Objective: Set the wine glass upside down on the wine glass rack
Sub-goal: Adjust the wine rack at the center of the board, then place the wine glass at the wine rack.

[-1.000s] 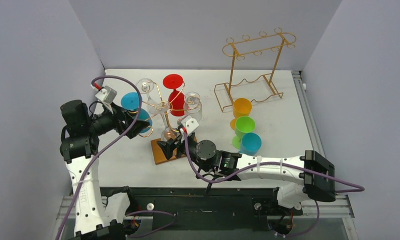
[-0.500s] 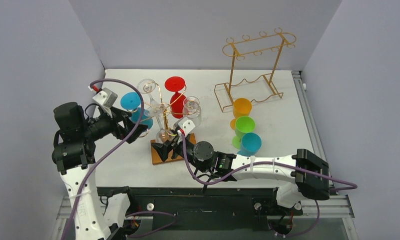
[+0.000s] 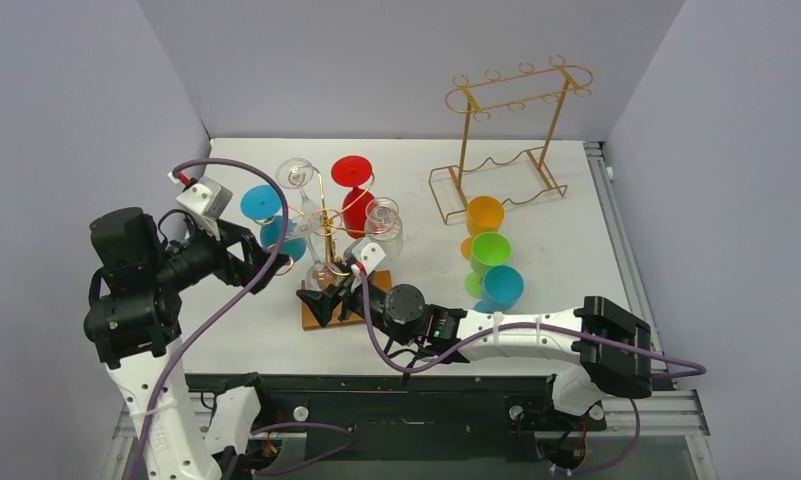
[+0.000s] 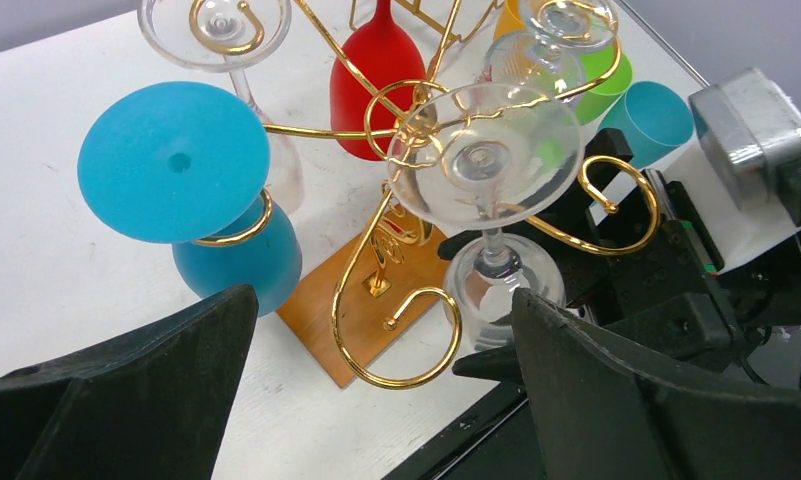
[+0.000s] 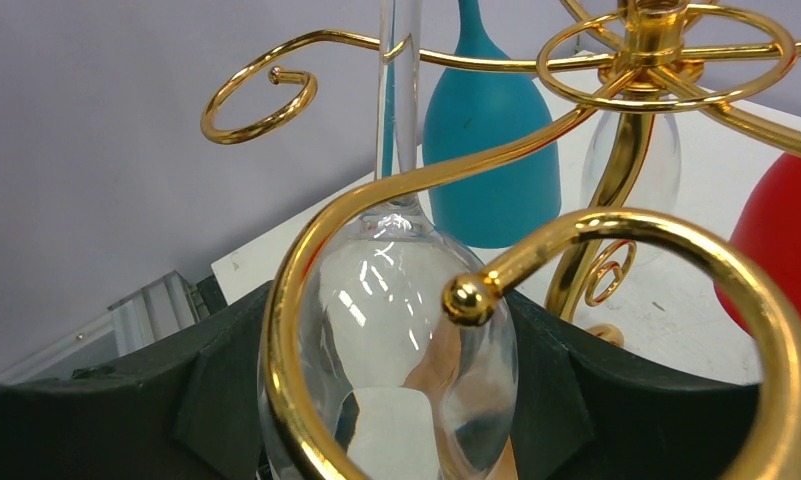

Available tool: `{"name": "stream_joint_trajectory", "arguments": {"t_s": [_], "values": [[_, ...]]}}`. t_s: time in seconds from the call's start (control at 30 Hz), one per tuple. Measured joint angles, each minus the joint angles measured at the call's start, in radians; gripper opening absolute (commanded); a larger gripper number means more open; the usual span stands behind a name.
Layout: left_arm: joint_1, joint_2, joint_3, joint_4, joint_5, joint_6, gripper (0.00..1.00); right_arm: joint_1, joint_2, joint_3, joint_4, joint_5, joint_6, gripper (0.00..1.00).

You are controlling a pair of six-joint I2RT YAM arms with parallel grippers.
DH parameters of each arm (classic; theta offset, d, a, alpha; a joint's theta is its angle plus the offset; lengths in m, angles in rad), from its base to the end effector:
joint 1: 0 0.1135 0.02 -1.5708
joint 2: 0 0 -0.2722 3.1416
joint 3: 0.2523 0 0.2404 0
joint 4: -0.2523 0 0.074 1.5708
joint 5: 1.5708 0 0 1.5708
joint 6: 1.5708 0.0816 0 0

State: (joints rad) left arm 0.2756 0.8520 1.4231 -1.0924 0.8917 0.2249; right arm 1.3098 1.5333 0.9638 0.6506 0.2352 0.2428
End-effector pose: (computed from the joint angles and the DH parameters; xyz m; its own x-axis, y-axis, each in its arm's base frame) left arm 0.1258 -0.0304 0.4323 -0.3605 0.0436 -0.9318 0.5732 0.7984 -0.1844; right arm 0.1193 0.3729 0.3229 -0.1912 0.1903 -0.9629 -0.8588 0.4426 0.2580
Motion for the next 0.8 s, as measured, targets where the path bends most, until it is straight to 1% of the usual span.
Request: {"name": "stream_joint_trajectory", "arguments": {"t_s": [0.23, 0.4, 0.53, 0.67, 0.8], "values": [[-0.002, 0.0, 0.076, -0.1, -0.021, 0.057, 0.96, 0.003, 0.025, -0.007, 0.058, -0.043, -0.025, 0.0], [-0.002, -0.002, 0.1, -0.112, -0.035, 0.066, 0.96, 0.006, 0.051, -0.007, 0.085, -0.072, -0.033, 0.0], [-0.002, -0.027, 0.098, -0.084, -0.066, 0.055, 0.96, 0.005, 0.082, -0.007, 0.09, -0.094, -0.032, 0.0], [-0.006, -0.069, 0.062, -0.014, -0.074, 0.023, 0.96, 0.002, 0.09, -0.009, 0.105, -0.11, -0.032, 0.0], [-0.009, -0.076, 0.04, 0.047, -0.074, -0.014, 0.96, -0.003, 0.097, -0.009, 0.119, -0.122, -0.034, 0.0]]}}
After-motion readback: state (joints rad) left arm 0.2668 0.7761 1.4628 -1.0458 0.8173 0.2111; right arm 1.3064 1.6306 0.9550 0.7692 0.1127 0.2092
